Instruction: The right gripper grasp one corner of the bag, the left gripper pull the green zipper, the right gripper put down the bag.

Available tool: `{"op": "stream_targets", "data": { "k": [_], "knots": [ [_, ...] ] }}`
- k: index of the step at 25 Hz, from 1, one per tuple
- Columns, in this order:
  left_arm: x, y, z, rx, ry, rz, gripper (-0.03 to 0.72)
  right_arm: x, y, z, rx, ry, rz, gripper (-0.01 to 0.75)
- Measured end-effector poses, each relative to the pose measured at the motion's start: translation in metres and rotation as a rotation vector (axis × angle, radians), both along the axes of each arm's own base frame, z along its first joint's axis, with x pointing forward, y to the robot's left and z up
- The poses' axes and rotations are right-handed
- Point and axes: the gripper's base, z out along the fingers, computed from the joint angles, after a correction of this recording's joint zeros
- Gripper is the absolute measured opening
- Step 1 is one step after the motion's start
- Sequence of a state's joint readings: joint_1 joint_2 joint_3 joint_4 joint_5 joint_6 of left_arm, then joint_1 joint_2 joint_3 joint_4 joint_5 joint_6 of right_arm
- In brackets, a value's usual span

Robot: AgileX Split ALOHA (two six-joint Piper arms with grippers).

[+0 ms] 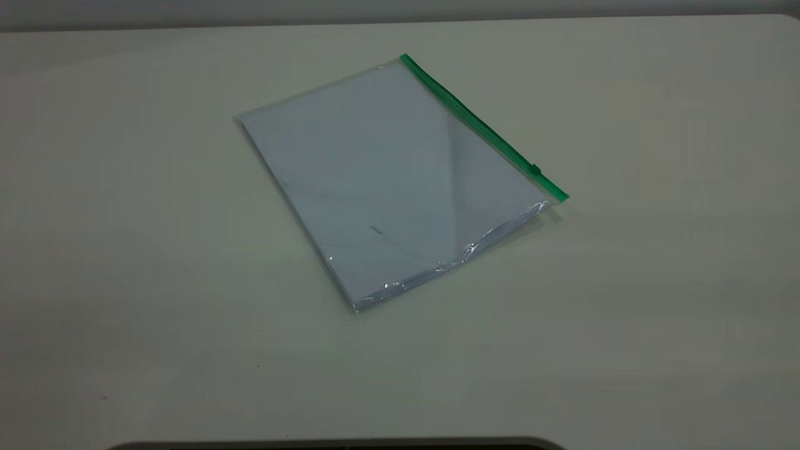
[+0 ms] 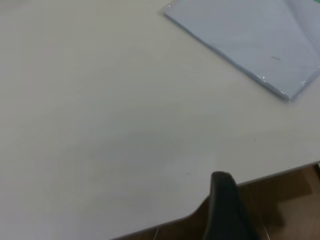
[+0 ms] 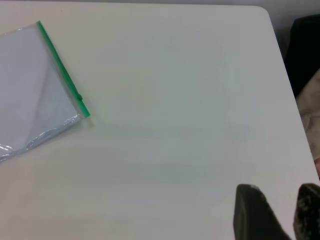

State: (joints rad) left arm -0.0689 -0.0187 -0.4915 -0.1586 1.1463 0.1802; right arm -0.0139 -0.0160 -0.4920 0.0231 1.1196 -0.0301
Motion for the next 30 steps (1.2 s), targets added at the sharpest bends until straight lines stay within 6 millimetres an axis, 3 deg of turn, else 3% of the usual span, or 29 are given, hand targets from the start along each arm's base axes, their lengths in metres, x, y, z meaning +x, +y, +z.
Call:
{"op": "stream_targets", "data": {
  "k": [13,16,20,23,30],
  "knots": [
    [0.001,0.001,0.000,-0.004,-0.006,0.012,0.517,0.000,0.003,0.000,0.019,-0.001,0.022,0.240],
    [0.009,0.003,0.008,-0.034,-0.012,0.073,0.517,0.001,0.006,0.001,0.017,-0.006,0.066,0.240],
    [0.049,0.001,0.027,-0.052,0.021,0.109,0.517,0.021,0.010,0.003,0.017,0.100,0.130,0.243],
    [0.087,-0.001,0.038,-0.039,0.075,0.112,0.517,0.049,0.017,0.005,0.059,0.169,0.203,0.273],
    [0.169,-0.009,0.049,-0.025,0.186,0.085,0.517,0.119,0.032,-0.001,0.180,0.242,0.345,0.416]
  ]
}}
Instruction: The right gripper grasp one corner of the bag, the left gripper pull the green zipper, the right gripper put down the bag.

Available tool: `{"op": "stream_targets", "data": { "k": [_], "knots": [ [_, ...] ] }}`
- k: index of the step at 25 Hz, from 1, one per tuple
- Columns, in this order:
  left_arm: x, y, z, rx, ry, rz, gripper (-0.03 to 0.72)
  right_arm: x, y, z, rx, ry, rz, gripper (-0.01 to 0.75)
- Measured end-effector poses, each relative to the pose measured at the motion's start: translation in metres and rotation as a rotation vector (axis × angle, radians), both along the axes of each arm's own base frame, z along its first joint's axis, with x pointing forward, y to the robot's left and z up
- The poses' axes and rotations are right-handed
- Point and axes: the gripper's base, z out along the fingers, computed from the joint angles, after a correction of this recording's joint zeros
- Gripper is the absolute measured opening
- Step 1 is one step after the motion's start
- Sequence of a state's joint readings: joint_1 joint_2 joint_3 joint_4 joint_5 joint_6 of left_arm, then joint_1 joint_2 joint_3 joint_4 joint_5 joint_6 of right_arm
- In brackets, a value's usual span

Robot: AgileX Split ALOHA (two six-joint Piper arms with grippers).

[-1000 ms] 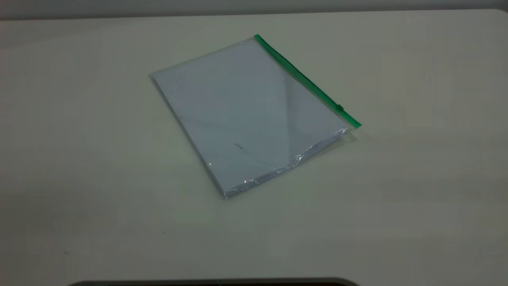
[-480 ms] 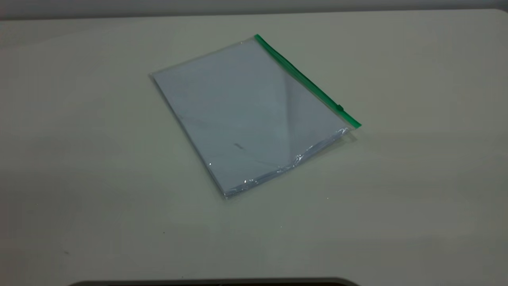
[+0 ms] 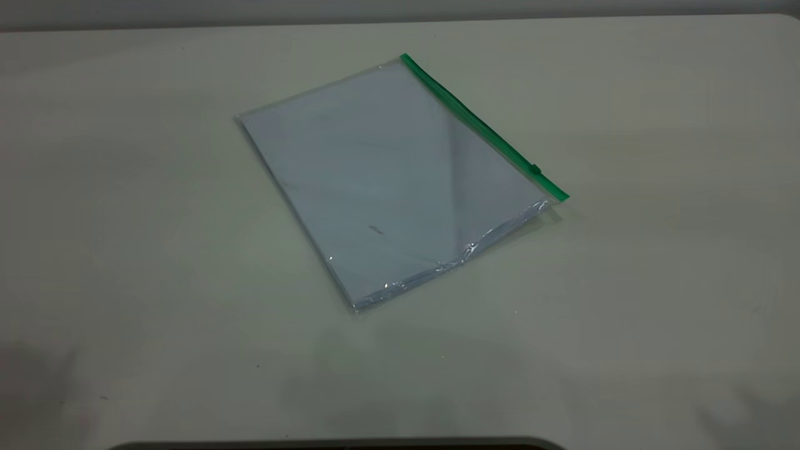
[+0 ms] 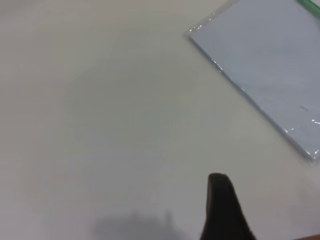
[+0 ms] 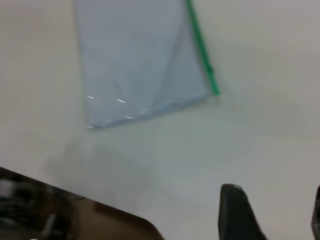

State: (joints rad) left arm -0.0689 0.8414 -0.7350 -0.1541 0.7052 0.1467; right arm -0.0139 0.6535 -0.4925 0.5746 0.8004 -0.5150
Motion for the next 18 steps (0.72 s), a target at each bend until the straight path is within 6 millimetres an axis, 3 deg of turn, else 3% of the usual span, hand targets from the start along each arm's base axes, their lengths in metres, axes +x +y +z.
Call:
{"op": "stream_targets", "data": {
  "k": [4,8,12,18],
  "knots": [
    [0.036,-0.006,-0.006,-0.006,0.057,-0.057,0.517,0.042,0.007,-0.019,0.109,0.088,0.023,0.426],
    [0.058,-0.014,-0.015,-0.052,0.104,-0.111,0.517,0.087,0.011,-0.053,0.233,0.174,-0.029,0.425],
    [0.070,-0.021,-0.021,-0.110,0.126,-0.151,0.517,0.120,0.012,-0.094,0.330,0.248,-0.118,0.421],
    [0.074,-0.025,-0.022,-0.137,0.118,-0.171,0.517,0.150,0.015,-0.156,0.376,0.374,-0.116,0.422]
  ]
}}
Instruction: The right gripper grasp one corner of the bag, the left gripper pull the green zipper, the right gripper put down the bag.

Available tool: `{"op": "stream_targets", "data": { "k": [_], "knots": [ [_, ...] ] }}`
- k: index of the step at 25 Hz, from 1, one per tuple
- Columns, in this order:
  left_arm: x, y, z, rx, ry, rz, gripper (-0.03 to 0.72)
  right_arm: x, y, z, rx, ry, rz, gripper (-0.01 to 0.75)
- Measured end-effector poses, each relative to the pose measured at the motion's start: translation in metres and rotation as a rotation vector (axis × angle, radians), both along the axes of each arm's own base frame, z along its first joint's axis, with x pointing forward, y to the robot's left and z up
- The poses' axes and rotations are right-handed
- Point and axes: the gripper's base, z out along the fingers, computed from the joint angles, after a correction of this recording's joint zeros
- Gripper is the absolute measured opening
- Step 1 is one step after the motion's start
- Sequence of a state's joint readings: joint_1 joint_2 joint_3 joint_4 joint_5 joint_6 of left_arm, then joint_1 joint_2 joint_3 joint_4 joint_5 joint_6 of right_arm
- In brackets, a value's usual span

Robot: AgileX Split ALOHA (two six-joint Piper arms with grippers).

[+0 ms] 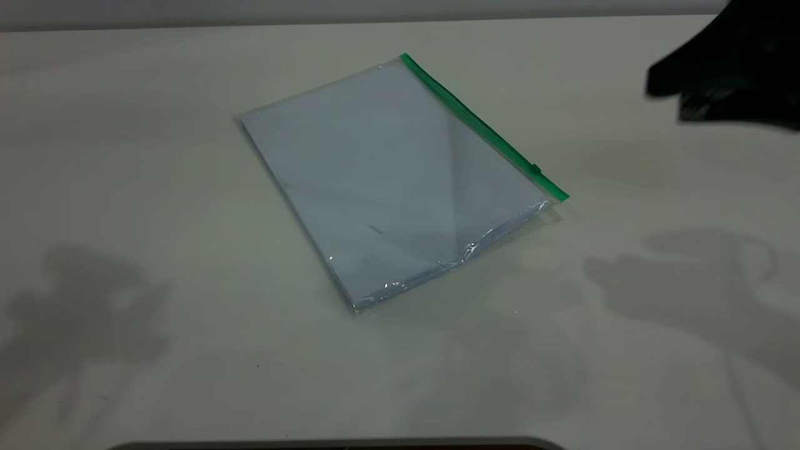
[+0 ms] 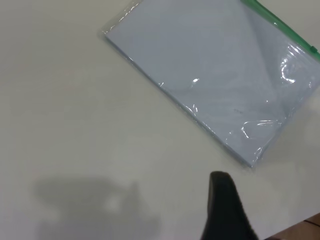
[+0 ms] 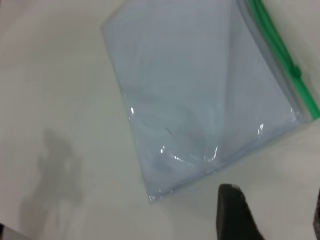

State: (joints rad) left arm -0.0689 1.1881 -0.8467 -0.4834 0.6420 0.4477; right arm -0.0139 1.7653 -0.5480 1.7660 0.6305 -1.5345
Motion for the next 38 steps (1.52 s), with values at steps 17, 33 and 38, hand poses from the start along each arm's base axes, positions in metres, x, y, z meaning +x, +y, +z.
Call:
{"op": "stream_targets", "data": {
  "k": [17,33,38],
  "knots": [
    [0.015,-0.001,-0.014,-0.018,0.028,0.030,0.517,0.069,0.008,-0.133,0.110,0.213,0.027,0.422],
    [0.015,-0.001,-0.014,-0.030,0.034,0.049,0.517,0.086,0.045,-0.154,0.065,0.186,0.131,0.414],
    [0.015,-0.001,-0.014,-0.032,0.036,0.049,0.517,0.088,0.046,-0.153,0.056,0.175,0.138,0.414]
  ]
}}
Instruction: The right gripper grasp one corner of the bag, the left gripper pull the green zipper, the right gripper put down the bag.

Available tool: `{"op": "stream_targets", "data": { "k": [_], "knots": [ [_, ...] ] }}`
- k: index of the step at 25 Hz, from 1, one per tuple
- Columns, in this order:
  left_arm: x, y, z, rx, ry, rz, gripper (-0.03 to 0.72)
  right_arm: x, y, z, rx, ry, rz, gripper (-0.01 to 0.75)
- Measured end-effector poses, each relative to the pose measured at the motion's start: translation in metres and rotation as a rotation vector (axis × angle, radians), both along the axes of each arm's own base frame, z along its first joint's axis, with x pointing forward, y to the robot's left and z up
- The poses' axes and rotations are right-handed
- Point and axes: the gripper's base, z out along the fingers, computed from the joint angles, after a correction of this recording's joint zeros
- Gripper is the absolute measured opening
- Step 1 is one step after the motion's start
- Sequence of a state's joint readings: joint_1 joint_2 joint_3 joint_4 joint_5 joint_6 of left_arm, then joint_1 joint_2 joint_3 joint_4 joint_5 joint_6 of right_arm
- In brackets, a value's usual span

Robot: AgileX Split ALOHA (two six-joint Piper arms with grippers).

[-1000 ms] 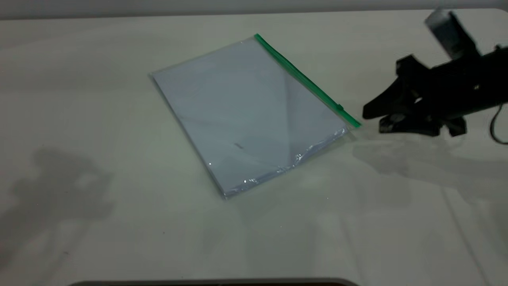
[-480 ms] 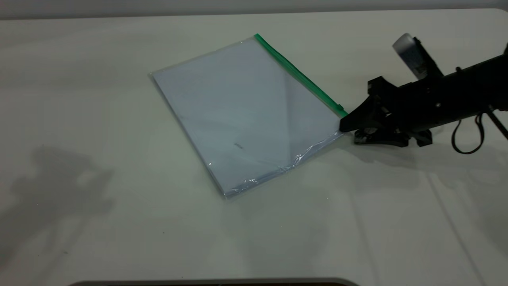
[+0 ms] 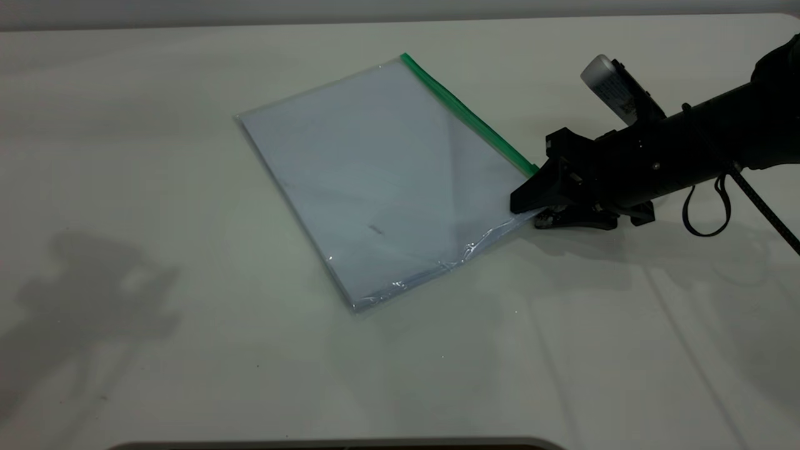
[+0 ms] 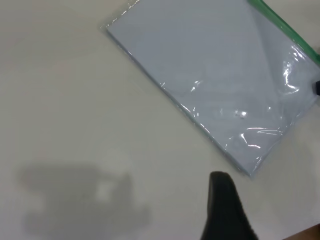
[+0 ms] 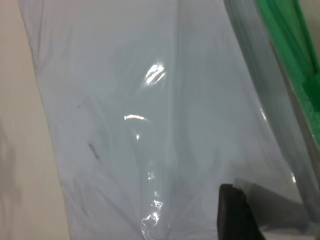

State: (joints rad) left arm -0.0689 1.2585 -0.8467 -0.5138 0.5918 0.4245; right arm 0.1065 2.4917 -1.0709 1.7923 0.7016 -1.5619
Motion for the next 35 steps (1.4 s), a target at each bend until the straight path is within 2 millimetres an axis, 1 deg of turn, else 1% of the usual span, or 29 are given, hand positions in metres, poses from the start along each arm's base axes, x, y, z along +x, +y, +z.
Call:
{"op": "stream_targets", "data": {
  "k": [3,6,9,12,13,15,17,19,21,23,25,27,28,30,32,33,35],
  "knots": [
    [0.000,0.000,0.000,0.000,0.000,-0.001,0.517,0.001,0.001,0.001,0.010,-0.013,0.012,0.408],
    [0.000,0.000,0.000,0.000,0.000,-0.001,0.517,0.003,0.004,0.003,0.026,-0.024,0.020,0.356],
    [0.000,0.000,0.000,0.000,0.000,-0.001,0.517,0.003,0.004,0.002,0.031,-0.025,0.021,0.241],
    [0.000,0.000,0.000,0.000,0.000,-0.001,0.517,0.004,0.005,0.003,0.041,-0.027,0.024,0.077],
    [0.000,0.000,0.000,0.000,0.000,-0.001,0.517,0.004,0.005,0.004,0.049,-0.028,0.026,0.046],
    [0.000,0.000,0.000,0.000,-0.001,0.000,0.517,0.003,0.007,0.006,0.080,-0.033,0.038,0.034],
    [0.000,0.000,0.000,0.001,-0.002,0.000,0.517,0.002,0.012,0.013,0.126,-0.059,0.102,0.034],
    [0.000,0.000,0.000,0.001,-0.005,0.002,0.517,0.000,0.015,0.027,0.147,-0.093,0.211,0.034],
    [0.001,0.000,0.000,0.001,-0.009,0.004,0.517,-0.005,0.015,0.043,0.130,-0.104,0.351,0.034],
    [0.001,0.000,0.000,0.002,-0.012,0.005,0.517,-0.009,0.012,0.064,0.069,-0.112,0.477,0.034],
    [0.002,0.001,-0.001,0.004,-0.011,0.008,0.517,-0.008,0.003,0.083,-0.050,-0.141,0.566,0.034],
    [0.007,0.001,-0.005,0.006,-0.004,0.013,0.517,0.005,-0.009,0.103,-0.176,-0.206,0.528,0.034],
    [0.009,0.001,-0.008,0.008,0.006,0.015,0.517,0.015,-0.013,0.116,-0.216,-0.255,0.486,0.034],
    [0.016,0.000,-0.015,0.009,0.024,0.017,0.517,0.035,-0.014,0.142,-0.246,-0.356,0.406,0.034],
    [0.026,-0.001,-0.019,0.008,0.034,0.007,0.517,0.045,-0.004,0.160,-0.202,-0.417,0.392,0.034],
    [0.032,-0.002,-0.020,0.003,0.036,-0.003,0.517,0.045,0.006,0.165,-0.167,-0.433,0.427,0.034],
    [0.046,-0.005,-0.019,-0.010,0.020,-0.028,0.517,0.036,0.027,0.169,-0.093,-0.432,0.520,0.034]
  ]
}}
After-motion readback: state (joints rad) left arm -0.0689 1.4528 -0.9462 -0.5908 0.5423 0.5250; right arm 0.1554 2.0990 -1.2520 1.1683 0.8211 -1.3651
